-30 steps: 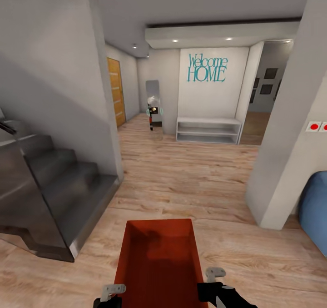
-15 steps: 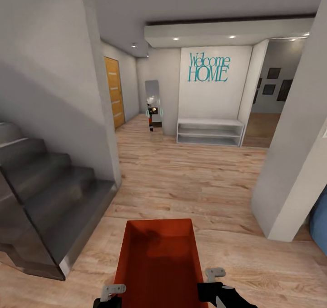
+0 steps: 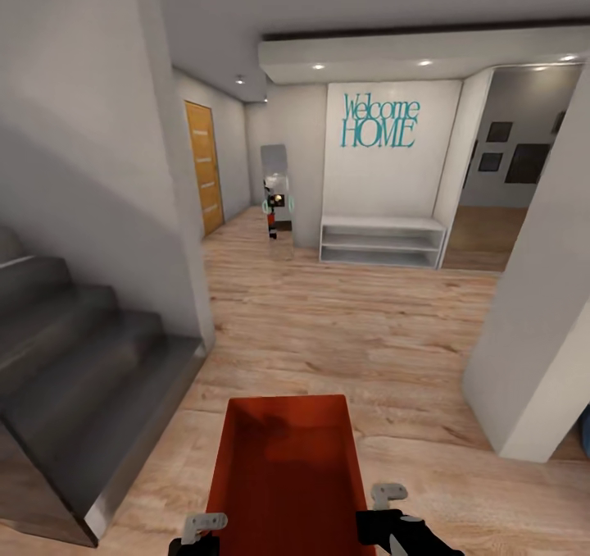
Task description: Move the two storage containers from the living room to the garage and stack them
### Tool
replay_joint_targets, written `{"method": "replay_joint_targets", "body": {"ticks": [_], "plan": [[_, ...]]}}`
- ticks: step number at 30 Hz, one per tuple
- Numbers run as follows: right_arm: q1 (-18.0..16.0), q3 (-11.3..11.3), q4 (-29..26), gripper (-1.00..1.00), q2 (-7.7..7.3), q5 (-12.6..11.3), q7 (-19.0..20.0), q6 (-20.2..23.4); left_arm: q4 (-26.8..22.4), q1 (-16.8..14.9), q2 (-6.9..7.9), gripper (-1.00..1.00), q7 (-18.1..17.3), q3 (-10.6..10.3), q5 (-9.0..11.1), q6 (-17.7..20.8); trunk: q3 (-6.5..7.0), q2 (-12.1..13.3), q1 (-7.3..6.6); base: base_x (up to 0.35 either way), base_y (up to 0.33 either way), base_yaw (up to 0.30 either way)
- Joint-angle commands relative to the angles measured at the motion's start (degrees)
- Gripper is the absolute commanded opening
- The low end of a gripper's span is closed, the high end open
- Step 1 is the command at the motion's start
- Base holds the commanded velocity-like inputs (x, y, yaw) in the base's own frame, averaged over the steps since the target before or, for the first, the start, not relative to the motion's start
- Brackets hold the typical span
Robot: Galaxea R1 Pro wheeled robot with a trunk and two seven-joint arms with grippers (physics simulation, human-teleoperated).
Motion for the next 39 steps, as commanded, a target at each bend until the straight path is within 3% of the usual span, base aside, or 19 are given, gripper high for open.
{"method": "replay_joint_targets", "body": {"ticks": [1,39], "plan": [[0.0,0.5,0.1,-1.0,-0.07,-0.1,0.0,0.3,-0.1,-0.1,0.92,-1.0,0.2,-0.3,0.5,-1.5,-0.06,0.0,0.03,0.341,0.0,0.0],[0.0,0.4,0.1,-1.0,-0.1,-0.1,0.0,0.3,-0.1,-0.1,0.92,-1.0,0.2,-0.3,0.5,-1.5,-0.06,0.0,0.03,0.341,0.0,0.0]]}}
